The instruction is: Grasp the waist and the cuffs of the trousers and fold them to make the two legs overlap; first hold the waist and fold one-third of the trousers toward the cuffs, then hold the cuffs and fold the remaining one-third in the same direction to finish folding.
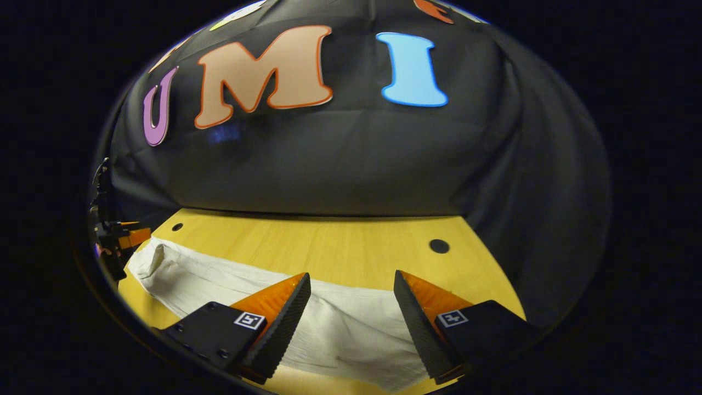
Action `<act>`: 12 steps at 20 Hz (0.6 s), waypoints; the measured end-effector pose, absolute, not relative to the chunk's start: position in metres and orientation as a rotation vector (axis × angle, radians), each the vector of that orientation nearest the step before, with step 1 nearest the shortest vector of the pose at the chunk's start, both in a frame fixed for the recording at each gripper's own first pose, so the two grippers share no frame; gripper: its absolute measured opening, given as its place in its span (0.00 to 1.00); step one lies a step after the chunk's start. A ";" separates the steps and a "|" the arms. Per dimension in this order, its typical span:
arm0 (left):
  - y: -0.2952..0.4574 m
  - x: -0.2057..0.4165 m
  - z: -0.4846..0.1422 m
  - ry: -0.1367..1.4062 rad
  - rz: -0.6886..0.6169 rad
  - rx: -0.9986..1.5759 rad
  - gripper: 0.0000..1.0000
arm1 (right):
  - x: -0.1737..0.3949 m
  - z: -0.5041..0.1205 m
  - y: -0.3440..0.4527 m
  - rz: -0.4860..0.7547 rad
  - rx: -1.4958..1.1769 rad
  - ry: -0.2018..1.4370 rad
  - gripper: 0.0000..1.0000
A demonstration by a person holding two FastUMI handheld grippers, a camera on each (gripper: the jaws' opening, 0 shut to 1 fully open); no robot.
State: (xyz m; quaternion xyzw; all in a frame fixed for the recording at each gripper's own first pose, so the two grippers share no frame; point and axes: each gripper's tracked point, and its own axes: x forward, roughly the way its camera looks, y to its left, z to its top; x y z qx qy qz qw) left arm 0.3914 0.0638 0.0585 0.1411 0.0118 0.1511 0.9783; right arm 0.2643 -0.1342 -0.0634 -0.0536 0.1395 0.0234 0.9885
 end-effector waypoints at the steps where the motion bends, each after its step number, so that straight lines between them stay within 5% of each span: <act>1: 0.061 0.391 0.061 0.008 0.294 0.274 0.97 | 0.252 -0.061 -0.161 0.005 -0.113 0.283 0.98; 6: 0.051 0.384 0.067 -0.021 0.257 0.190 0.97 | 0.190 -0.092 -0.253 -0.154 -0.131 0.394 0.96; 12: 0.049 0.387 0.075 -0.042 0.295 0.132 0.96 | 0.153 -0.147 -0.274 -0.152 -0.097 0.513 0.98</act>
